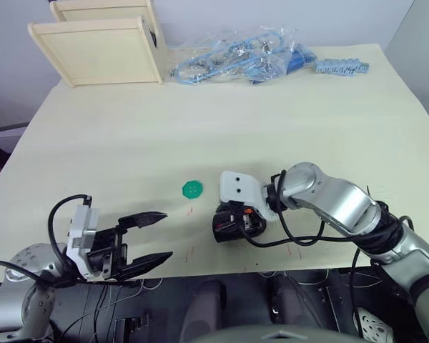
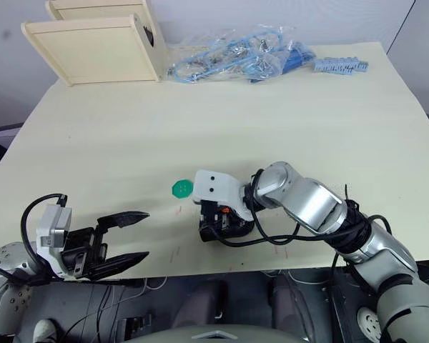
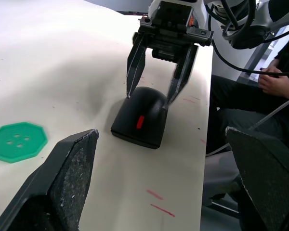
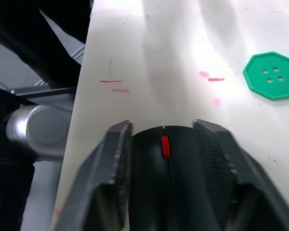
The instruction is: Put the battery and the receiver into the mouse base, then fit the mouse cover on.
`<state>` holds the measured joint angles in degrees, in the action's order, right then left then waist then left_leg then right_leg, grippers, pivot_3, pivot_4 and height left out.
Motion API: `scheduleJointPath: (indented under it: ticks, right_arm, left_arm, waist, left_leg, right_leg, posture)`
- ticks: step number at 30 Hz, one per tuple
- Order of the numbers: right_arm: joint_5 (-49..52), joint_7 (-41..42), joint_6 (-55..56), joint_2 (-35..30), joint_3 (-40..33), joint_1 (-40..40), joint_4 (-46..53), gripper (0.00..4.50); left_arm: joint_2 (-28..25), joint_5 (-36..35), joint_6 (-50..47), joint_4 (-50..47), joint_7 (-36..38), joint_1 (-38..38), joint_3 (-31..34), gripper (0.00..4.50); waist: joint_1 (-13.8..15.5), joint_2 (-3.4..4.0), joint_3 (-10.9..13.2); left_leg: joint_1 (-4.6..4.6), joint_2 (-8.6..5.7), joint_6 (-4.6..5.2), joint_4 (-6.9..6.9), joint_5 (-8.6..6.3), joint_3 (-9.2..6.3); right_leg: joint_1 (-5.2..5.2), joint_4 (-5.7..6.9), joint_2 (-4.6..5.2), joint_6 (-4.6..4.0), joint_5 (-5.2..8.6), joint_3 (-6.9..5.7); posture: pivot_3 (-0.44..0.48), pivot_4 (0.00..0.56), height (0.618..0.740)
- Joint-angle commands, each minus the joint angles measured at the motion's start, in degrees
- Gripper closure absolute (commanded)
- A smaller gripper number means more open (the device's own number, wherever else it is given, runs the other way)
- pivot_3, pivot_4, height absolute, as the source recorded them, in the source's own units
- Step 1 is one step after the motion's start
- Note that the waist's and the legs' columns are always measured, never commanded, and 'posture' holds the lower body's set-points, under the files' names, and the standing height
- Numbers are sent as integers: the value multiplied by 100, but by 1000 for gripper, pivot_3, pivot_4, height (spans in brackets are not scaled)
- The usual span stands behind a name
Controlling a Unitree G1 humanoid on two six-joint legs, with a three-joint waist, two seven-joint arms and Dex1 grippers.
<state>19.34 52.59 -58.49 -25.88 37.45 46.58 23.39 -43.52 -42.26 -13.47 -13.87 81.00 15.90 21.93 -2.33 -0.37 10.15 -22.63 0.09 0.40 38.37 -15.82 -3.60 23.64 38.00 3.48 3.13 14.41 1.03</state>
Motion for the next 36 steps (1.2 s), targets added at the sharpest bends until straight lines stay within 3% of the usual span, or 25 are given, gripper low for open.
scheduleJointPath:
  ticks: [1,2,17,21,36]
  right_arm:
    - [-36,23,115,63,27,87,26,3223]
    - [-61,7,138,82,33,93,4,3543]
    - [-79,-20,69,294,66,12,-206,3543]
    - [-138,-64,93,290,111,15,-228,2486]
    - [-575,-33,613,186,440,-157,-499,2486]
  left_arm:
    - [-74,-49,27,-89,32,31,136,0]
    - [-79,-52,23,-89,35,38,144,0]
    - [-120,-58,51,-56,77,98,197,0]
    - [-116,-60,62,-44,93,114,212,0]
    - [-122,-35,66,-14,96,78,202,0]
  waist:
    - [0,0,0]
    - [0,0,0]
    - [-1,0,0]
    - [-1,0,0]
    - [-1,0,0]
  left_leg:
    - [0,0,0,0,0,1]
    - [0,0,0,0,0,1]
    - [0,0,0,0,0,0]
    - [0,0,0,0,0,0]
    - [0,-1,0,0,0,1]
  right_leg:
    - [0,0,0,0,0,0]
    - [0,0,0,0,0,1]
    - [0,0,0,0,0,0]
    - [0,0,0,0,0,0]
    - [0,0,0,0,0,0]
  posture:
    - [0,150,740]
    - [0,150,740]
    - [0,150,740]
    - [0,150,740]
    - [0,150,740]
